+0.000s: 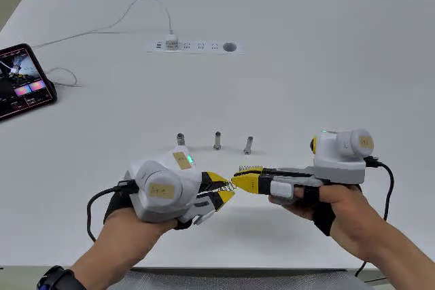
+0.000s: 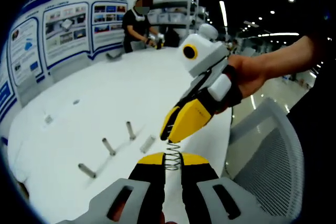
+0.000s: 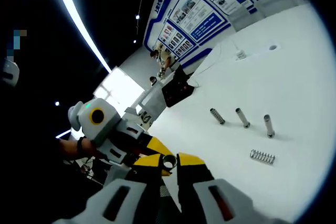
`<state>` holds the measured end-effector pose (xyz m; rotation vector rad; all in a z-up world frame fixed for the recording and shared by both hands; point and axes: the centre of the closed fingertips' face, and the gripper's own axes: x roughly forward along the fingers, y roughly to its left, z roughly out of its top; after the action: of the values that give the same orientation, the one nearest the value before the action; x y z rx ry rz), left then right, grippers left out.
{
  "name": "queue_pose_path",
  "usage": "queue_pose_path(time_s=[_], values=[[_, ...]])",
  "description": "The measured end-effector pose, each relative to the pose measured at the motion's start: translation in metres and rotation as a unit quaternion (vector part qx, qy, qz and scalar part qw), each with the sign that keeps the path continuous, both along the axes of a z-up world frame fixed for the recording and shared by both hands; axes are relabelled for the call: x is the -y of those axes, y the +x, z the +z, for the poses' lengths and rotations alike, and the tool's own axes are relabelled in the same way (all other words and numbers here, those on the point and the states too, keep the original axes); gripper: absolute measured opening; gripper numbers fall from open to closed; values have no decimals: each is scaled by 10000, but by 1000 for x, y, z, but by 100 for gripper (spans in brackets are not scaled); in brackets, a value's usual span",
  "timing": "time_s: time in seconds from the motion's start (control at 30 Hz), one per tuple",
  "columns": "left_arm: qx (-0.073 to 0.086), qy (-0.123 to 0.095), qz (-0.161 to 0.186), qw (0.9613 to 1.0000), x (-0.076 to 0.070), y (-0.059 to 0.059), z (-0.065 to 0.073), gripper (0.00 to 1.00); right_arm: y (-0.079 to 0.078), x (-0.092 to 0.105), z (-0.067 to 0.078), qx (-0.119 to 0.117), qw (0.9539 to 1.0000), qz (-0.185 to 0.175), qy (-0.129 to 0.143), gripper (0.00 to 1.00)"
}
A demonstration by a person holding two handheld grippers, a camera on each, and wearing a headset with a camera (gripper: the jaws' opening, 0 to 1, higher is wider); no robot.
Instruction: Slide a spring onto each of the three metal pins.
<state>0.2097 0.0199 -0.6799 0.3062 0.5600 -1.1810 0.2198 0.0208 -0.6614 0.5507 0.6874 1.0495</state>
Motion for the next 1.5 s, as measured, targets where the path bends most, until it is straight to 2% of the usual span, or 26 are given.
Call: queue_pose_path(time_s=[0.13, 0.33, 0.5, 0.6, 0.83, 0.9, 0.93, 1.1, 1.23, 1.3, 1.4, 1.43, 1.5], values=[[-21, -101, -90, 9999, 4, 4, 4, 10, 2, 1, 7, 82, 9998, 119, -121, 12], [-7, -174, -233, 9996, 9, 6, 8, 9, 0, -2, 16, 355, 9966, 477, -568, 12], [20, -208, -425, 9989, 12, 6, 11, 9, -1, 1, 14, 676, 9870, 972, -1090, 12], [-8, -283, -511, 9983, 14, 7, 12, 9, -1, -1, 17, 949, 9772, 1257, -1421, 12], [28, -343, -612, 9975, 17, 7, 15, 9, -4, -3, 20, 1211, 9613, 1706, -1791, 12], [14, -338, -626, 9975, 18, 6, 14, 9, -7, -3, 18, 1308, 9521, 1940, -1967, 12], [-1, -325, -650, 9974, 18, 4, 13, 9, -8, -3, 16, 1375, 9454, 2090, -2090, 12], [19, -231, -800, 9965, 19, -1, 10, 9, -13, -3, 10, 1557, 9236, 2569, -2380, 12], [26, -233, -851, 9961, 19, -2, 10, 9, -14, -4, 8, 1662, 9130, 2790, -2469, 12], [30, -252, -878, 9958, 19, -3, 12, 9, -15, -4, 6, 1751, 9044, 2944, -2543, 12], [57, -219, -938, 9953, 18, -4, 11, 9, -16, -5, 5, 1841, 8951, 3102, -2620, 12], [58, -215, -961, 9951, 18, -5, 11, 9, -17, -5, 5, 1879, 8900, 3193, -2659, 12], [65, -215, -975, 9950, 19, -6, 12, 9, -18, -5, 6, 1949, 8839, 3291, -2693, 12]])
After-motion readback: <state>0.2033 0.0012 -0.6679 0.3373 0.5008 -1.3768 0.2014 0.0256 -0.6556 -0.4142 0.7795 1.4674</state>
